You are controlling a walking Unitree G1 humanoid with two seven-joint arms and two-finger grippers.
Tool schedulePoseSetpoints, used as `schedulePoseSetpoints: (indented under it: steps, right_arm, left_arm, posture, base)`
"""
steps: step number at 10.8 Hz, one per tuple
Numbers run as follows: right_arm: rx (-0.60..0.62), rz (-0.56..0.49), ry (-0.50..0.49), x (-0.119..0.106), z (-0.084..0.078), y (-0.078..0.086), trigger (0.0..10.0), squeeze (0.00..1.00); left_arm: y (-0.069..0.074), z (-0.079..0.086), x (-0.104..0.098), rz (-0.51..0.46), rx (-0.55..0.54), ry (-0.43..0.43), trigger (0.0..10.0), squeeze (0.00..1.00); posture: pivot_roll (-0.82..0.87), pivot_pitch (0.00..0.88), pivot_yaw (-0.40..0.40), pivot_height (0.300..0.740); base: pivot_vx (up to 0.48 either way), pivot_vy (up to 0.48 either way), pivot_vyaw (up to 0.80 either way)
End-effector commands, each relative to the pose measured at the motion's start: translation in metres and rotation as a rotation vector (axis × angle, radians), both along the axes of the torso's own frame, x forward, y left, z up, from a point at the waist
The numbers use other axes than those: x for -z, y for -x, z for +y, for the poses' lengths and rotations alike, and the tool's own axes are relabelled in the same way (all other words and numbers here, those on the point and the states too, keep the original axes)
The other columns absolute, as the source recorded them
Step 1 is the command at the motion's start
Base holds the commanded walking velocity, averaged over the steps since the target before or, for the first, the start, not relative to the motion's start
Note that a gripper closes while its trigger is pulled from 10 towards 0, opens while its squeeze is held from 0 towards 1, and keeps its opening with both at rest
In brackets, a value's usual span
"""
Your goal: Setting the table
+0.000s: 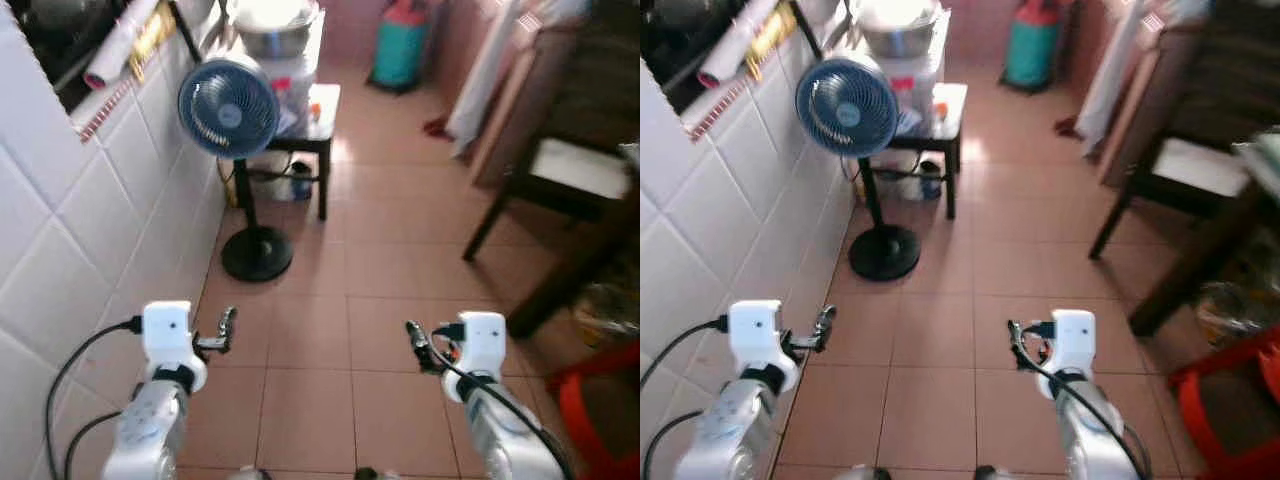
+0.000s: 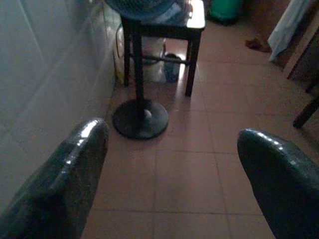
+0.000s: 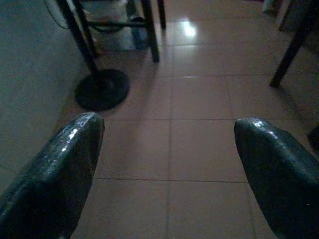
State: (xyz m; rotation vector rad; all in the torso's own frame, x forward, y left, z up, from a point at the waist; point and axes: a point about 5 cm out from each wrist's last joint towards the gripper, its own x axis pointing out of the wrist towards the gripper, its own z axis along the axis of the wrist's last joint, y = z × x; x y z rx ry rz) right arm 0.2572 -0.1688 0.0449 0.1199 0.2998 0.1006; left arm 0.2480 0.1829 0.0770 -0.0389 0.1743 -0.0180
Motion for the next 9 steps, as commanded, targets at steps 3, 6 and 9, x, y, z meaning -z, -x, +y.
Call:
schedulePoseSetpoints:
  steps: [3,6,9]
  right_arm:
    - [0.008,0.008,-0.004,0.0003,-0.0021,-0.0012,10.0,0.0]
    - [0.005,0.009,-0.005,0.0004,-0.0007,-0.0013,10.0,0.0]
    - [0.003,0.008,-0.008,-0.0006,0.0003,-0.0012,10.0,0.0]
  left_arm:
    - [0.0018,0.0055,0.0076,0.023,-0.017,0.007,10.0,0.0]
    - [0.0005,0.01,0.0092,0.021,-0.028,0.005,10.0,0.0]
    - [0.0009,0.0116,0.0124,0.027,-0.032,0.005,10.0,0.0]
  posture:
    - [-0.04,0.098,0.02,0.74]
    - [-0.03,0.103,0.019,0.74]
    - [-0.03,0.107,0.02,0.74]
  base:
    - [-0.285,0.0,-0.21]
    - [-0.295,0.0,-0.79]
    - [-0.299,0.0,-0.79]
